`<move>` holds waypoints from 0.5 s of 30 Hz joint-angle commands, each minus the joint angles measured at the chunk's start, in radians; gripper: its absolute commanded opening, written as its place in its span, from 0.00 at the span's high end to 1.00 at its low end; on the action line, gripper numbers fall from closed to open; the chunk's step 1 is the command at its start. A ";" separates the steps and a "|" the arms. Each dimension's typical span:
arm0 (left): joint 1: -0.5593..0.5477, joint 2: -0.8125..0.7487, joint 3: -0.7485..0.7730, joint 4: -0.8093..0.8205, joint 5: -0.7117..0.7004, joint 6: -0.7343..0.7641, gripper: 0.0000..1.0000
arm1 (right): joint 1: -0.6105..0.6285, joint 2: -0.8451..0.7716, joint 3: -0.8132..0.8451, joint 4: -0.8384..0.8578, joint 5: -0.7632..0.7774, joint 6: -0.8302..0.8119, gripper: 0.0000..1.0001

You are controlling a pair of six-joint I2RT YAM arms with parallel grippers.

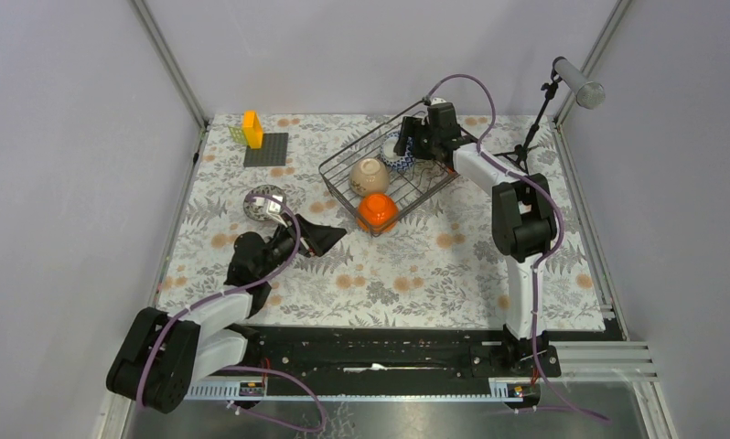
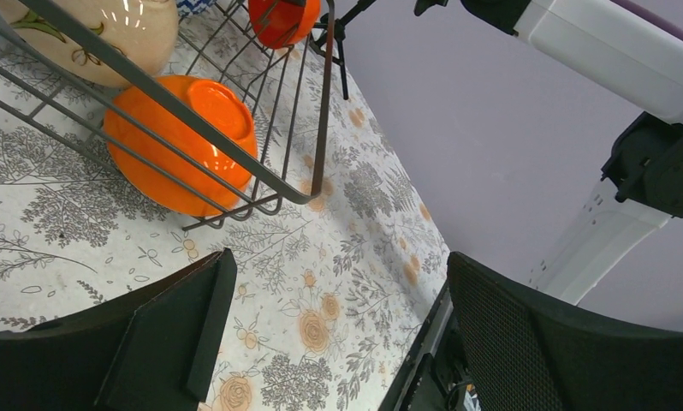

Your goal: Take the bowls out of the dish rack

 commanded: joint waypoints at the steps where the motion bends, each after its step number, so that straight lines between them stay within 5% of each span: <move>1: -0.005 0.003 0.010 0.093 0.045 -0.032 0.01 | -0.003 0.034 0.051 0.037 -0.019 0.018 0.15; 15: -0.018 0.005 -0.001 0.139 0.053 -0.040 0.01 | -0.002 0.004 0.034 0.101 -0.057 0.033 0.48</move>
